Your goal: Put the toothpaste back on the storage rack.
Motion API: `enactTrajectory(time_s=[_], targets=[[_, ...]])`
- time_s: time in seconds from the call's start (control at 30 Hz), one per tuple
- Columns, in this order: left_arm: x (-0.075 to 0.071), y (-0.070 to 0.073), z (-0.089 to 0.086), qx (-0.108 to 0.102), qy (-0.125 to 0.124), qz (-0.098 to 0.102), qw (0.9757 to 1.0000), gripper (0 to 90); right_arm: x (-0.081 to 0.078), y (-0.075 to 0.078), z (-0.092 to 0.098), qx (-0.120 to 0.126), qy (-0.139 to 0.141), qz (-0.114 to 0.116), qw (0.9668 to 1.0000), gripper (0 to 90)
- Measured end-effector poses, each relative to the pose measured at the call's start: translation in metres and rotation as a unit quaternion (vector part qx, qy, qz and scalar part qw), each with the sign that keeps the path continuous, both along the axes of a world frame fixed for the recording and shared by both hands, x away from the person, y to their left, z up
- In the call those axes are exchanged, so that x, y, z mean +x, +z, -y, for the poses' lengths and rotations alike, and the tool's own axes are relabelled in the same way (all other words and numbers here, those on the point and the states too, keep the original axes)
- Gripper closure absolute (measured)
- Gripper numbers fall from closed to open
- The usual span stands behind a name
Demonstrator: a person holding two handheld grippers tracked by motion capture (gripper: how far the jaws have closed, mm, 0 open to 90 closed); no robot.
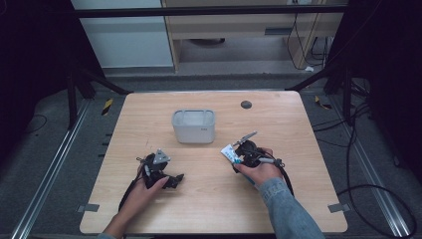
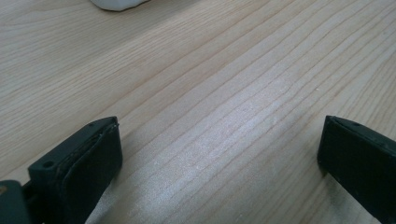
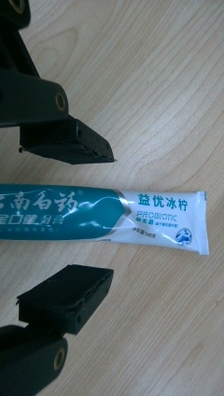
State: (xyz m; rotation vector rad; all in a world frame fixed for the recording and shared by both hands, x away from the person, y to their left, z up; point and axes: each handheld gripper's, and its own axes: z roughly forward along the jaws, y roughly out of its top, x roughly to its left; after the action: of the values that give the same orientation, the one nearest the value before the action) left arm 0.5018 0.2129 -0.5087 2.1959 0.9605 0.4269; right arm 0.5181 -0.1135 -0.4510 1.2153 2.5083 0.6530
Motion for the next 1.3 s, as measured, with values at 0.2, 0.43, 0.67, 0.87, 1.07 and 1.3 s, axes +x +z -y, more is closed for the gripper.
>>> enactTrajectory(time_s=[0.2, 0.43, 0.67, 0.87, 1.07, 1.3], targets=[[0.000, 0.000, 0.000, -0.001, -0.001, 0.000, 1.0000, 0.0, 0.009, -0.004, -0.010, -0.006, 0.000, -0.013, 0.9999, 44.0], [0.000, 0.000, 0.000, 0.000, -0.001, 0.000, 1.0000, 0.0, 0.019, -0.008, -0.017, -0.016, -0.010, -0.017, 0.9997, 50.8], [0.000, 0.000, 0.000, -0.001, -0.002, 0.000, 1.0000, 0.0, 0.023, -0.012, -0.019, -0.021, -0.015, -0.024, 0.9994, 48.8], [0.000, 0.000, 0.000, 0.000, -0.002, 0.000, 1.0000, 0.0, 0.027, -0.016, -0.020, -0.021, -0.023, -0.034, 0.9989, 49.0], [0.000, 0.000, 0.000, 0.000, -0.002, 0.000, 1.0000, 0.0, 0.030, -0.020, -0.021, -0.025, -0.023, -0.036, 0.9988, 50.4], [0.001, 0.000, 0.000, 0.000, -0.002, 0.000, 1.0000, 0.0, 0.033, -0.023, -0.022, -0.026, -0.027, -0.041, 0.9985, 52.8]])
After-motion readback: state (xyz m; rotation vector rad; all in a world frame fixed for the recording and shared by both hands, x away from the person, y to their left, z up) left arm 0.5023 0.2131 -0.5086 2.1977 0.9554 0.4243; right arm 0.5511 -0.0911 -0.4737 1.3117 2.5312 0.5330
